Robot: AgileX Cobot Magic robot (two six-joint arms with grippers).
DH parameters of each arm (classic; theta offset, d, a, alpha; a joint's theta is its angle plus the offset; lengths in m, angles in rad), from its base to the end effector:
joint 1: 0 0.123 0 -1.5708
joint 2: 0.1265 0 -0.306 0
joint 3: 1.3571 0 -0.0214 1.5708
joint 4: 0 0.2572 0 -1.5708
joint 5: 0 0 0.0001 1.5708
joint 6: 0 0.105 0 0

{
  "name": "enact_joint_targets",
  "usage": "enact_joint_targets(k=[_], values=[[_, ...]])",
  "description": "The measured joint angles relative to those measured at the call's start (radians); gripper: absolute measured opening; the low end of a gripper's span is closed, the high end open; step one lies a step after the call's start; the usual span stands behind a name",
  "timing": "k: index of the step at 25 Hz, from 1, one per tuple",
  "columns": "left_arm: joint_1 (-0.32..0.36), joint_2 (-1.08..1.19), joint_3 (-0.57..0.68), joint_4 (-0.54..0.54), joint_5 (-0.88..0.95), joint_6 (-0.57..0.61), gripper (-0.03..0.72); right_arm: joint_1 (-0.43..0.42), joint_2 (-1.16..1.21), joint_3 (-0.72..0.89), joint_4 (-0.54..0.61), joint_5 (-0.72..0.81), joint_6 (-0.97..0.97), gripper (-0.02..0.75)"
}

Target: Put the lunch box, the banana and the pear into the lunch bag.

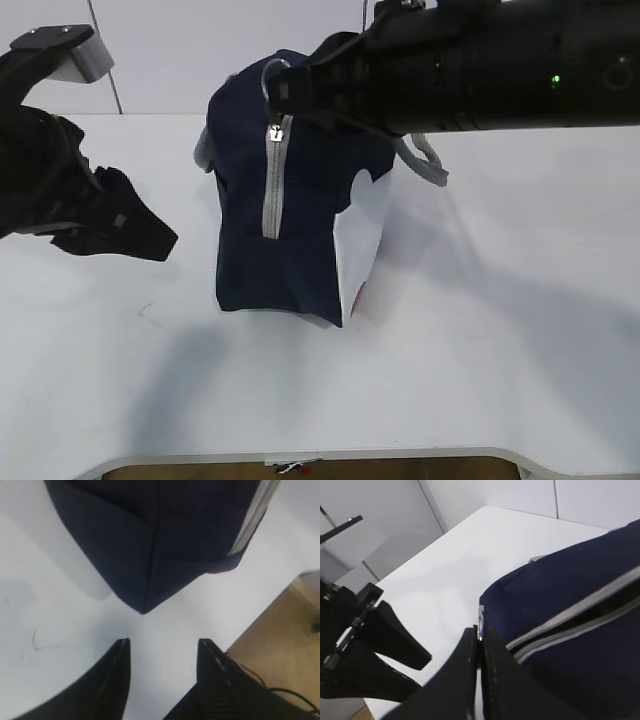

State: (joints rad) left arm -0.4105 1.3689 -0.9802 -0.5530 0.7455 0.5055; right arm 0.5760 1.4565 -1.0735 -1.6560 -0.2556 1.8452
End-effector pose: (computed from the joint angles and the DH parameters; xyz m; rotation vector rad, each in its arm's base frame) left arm 0.2459 -0.1479 0.2914 0.7588 2.4325 -0.5925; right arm 0.2813 0.2141 0.3427 -0.5525 1.8706 0.7536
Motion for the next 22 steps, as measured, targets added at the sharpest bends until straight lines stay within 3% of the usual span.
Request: enact_joint_targets(k=[5, 16, 19, 22], values=[[0.0, 0.029, 0.009, -0.17, -0.079, 0.164, 0.427, 0.0, 0.002, -0.023, -0.039, -0.021, 0.021, 0.013], [0.0, 0.155, 0.009, -0.265, -0.178, 0.269, 0.433, 0.0, 0.002, -0.036, -0.078, -0.057, 0.035, 0.013], [0.0, 0.175, 0.009, -0.334, -0.184, 0.319, 0.336, 0.0, 0.002, -0.036, -0.079, -0.059, 0.035, 0.013], [-0.001, 0.177, 0.009, -0.35, -0.186, 0.345, 0.111, 0.0, 0.002, -0.036, -0.084, -0.059, 0.035, 0.013]])
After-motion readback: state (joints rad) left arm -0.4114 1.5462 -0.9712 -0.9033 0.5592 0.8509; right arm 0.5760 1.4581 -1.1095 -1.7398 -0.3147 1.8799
